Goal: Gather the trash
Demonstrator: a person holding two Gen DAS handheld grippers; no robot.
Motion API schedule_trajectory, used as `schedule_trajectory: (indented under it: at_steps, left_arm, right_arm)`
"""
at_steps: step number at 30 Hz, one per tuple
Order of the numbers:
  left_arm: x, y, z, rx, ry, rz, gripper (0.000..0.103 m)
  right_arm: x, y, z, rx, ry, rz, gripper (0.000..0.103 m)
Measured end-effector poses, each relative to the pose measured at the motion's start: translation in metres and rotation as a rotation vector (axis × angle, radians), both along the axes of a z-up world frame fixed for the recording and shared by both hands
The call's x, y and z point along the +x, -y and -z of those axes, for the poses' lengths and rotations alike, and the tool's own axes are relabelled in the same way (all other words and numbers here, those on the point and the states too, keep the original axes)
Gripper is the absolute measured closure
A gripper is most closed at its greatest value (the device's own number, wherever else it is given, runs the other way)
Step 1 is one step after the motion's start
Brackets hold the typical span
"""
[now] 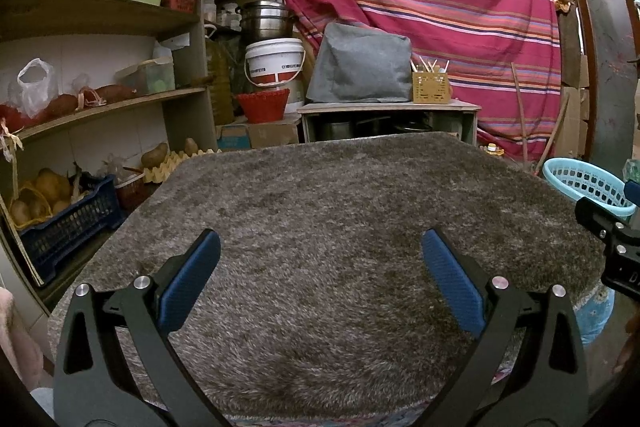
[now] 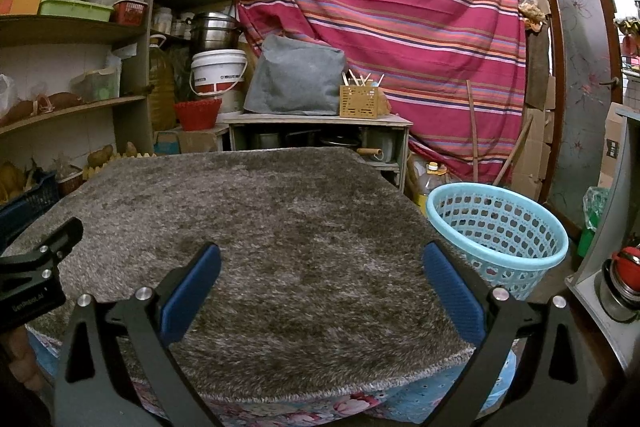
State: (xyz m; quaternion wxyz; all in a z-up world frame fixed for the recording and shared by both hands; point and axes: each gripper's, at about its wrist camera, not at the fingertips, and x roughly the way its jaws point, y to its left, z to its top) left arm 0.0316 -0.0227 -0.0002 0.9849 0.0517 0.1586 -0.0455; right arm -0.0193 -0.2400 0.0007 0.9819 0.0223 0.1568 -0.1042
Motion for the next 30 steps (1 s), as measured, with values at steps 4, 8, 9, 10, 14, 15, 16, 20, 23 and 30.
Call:
schedule_trajectory:
  at_steps: [4, 8, 9, 10, 14, 15, 16, 20, 23, 30]
  left_arm:
    - [0.0, -0.0006, -0.0003, 0.0, 0.0, 0.001, 0.005]
    - [-0.0003, -0.0003, -0.0001, 0.001, 0.0, 0.004, 0.005]
    - [-0.0001, -0.0002, 0.0, 0.002, -0.001, 0.003, 0.005]
    - [-0.0002, -0.0002, 0.0, 0.002, -0.002, 0.005, 0.005]
    - [0.0001, -0.0016, -0.0006, 0.001, -0.006, 0.011, 0.005]
    - [0.0001, -0.0017, -0.0008, 0.0, -0.006, 0.011, 0.005]
    - [0.0003, -0.0018, -0.0006, 0.001, -0.005, 0.011, 0.005]
    - [0.0003, -0.0017, -0.0005, 0.002, -0.007, 0.013, 0.005]
    - [-0.0007, -0.0008, -0.0011, 0.0, -0.005, 0.015, 0.005]
    - [-0.0013, -0.0008, -0.0009, 0.004, 0.001, 0.022, 0.005]
  right_arm:
    - [0.0, 0.0, 0.0, 0.001, 0.0, 0.001, 0.004]
    - [-0.0003, 0.0005, 0.0, 0.001, 0.001, 0.0, 0.004]
    - [-0.0003, 0.0006, 0.0001, 0.001, 0.001, 0.0, 0.004]
    - [0.0, 0.0006, 0.0, 0.001, 0.002, 0.0, 0.004]
    - [-0.0004, 0.0005, -0.0004, 0.001, 0.002, 0.0, 0.004]
    - [-0.0004, 0.0004, -0.0004, 0.002, 0.003, 0.001, 0.004]
    - [-0.0002, 0.0007, -0.0004, 0.002, 0.003, 0.001, 0.004]
    - [-0.0006, 0.0013, -0.0001, 0.001, 0.002, 0.0, 0.004]
    - [-0.0001, 0.0012, -0.0003, -0.001, 0.004, -0.001, 0.004]
    - [-0.0007, 0.0015, -0.0008, -0.001, 0.004, 0.001, 0.004]
